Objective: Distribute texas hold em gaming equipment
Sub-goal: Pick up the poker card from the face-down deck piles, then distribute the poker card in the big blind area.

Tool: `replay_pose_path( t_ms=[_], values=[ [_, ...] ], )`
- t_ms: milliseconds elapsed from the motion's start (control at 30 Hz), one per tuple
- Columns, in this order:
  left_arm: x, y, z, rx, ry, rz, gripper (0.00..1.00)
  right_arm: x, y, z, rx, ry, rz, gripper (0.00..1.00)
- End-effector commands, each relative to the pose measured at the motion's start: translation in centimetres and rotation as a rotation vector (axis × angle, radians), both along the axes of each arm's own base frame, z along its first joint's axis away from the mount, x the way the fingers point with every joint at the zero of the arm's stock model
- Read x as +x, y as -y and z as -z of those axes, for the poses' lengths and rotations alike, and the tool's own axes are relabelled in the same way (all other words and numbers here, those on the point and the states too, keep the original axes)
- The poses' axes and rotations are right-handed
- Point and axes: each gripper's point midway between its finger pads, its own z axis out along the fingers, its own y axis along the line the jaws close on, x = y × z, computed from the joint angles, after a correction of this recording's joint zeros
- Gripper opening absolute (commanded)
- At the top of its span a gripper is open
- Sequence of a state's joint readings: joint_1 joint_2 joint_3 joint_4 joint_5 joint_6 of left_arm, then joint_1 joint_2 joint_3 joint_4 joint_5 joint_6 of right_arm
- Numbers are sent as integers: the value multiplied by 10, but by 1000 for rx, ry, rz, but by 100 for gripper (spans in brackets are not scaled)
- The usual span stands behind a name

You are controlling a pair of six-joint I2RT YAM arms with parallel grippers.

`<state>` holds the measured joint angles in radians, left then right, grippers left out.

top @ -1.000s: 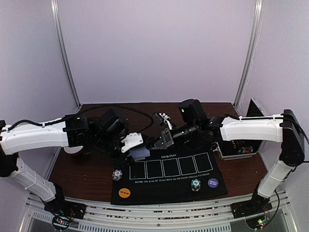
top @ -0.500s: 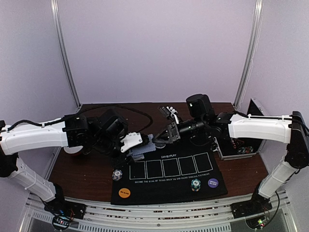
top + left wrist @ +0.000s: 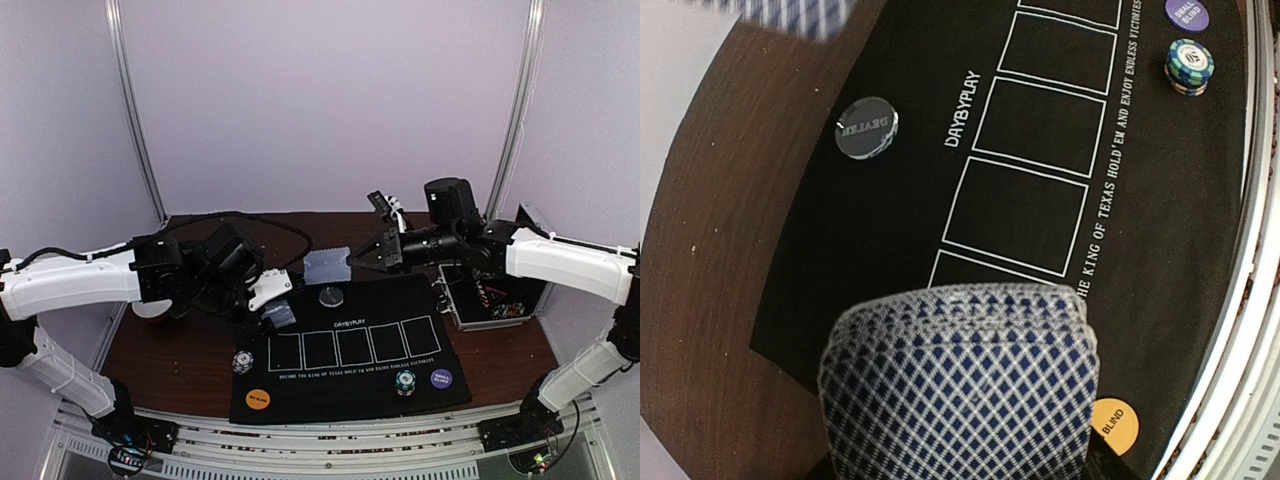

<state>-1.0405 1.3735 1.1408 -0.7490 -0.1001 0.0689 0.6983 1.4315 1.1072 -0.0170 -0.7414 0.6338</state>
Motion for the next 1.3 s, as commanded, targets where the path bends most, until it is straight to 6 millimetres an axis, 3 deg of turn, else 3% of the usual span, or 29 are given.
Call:
replay_pose_path(
  t_ms=[0,333,600,867,1267],
  values=[
    [14,2,-16,-62,35,-66,54,7,34,-11,-31,32,92,0],
    [23,-2,-16,-69,10,-150,54,-8,51,4,-99,-4,87,0],
    [31,-8,-22,-81,24,-214,55,-35,48,37,-148,-68,43,0],
    [36,-24,-28,-92,26,-284,55,-78,20,66,-166,-115,-68,0],
    [43,-43,-23,-92,19,-344,55,-132,-53,88,-141,-167,-249,0]
  ],
)
